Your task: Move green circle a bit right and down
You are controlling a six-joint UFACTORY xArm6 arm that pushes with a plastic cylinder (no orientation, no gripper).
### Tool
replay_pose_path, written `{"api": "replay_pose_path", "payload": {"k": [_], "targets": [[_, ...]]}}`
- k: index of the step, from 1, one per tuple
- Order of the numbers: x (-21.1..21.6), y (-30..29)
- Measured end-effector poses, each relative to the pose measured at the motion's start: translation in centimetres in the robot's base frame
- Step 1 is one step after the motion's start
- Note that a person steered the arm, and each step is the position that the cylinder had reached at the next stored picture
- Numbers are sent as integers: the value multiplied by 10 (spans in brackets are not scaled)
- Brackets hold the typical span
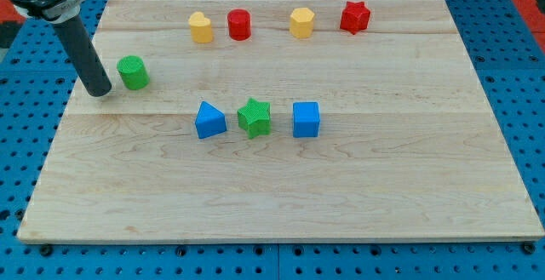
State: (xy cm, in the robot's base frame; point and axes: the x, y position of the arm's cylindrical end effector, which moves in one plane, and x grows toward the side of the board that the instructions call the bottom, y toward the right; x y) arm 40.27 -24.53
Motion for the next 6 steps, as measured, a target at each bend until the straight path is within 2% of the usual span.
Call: {"api": "replay_pose_path", "payload": {"k": [1, 2, 4, 5, 6], "targets": [[-43, 3], [-37, 58], [-53, 102], [-41, 102], [-12, 90]]}}
